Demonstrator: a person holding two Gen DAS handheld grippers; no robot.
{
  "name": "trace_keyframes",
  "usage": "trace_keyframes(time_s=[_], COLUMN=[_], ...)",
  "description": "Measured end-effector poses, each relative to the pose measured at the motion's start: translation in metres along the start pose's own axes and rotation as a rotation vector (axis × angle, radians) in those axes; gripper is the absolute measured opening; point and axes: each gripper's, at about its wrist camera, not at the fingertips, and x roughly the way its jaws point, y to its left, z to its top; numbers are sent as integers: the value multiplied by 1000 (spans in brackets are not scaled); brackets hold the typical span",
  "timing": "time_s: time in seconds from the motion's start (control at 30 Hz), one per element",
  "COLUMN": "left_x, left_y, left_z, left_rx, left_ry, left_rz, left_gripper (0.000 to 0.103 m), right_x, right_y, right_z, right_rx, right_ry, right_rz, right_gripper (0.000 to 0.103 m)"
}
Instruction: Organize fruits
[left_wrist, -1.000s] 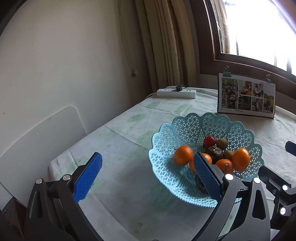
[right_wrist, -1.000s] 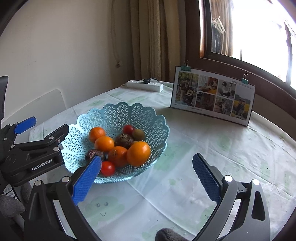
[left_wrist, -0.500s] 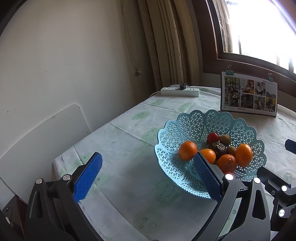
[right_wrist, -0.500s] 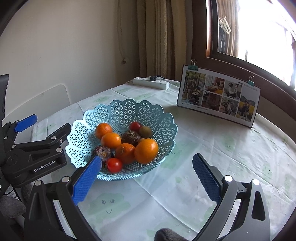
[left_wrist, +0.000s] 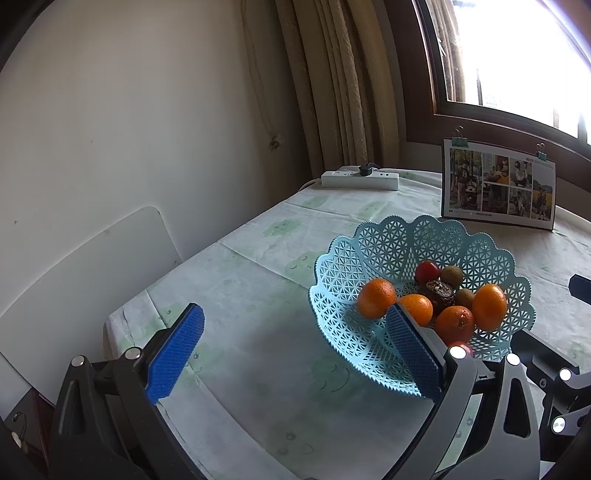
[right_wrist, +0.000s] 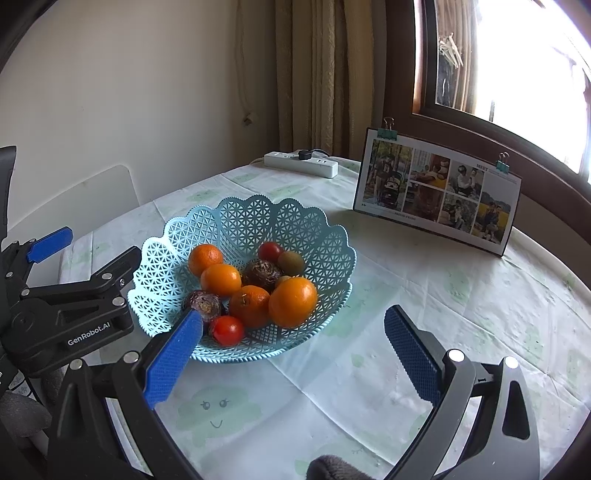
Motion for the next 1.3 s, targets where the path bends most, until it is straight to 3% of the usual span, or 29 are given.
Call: trace_keyframes(time_s=[1.3], left_x=[3], left_y=[-1], left_z=[-4], left_rx=[4], left_ry=[15], left_rz=[-1], left_gripper=[100], right_x=[7], right_y=[3], right_z=[-2], right_rx=[-20], right_ry=[20], right_rz=[19], right_gripper=[98])
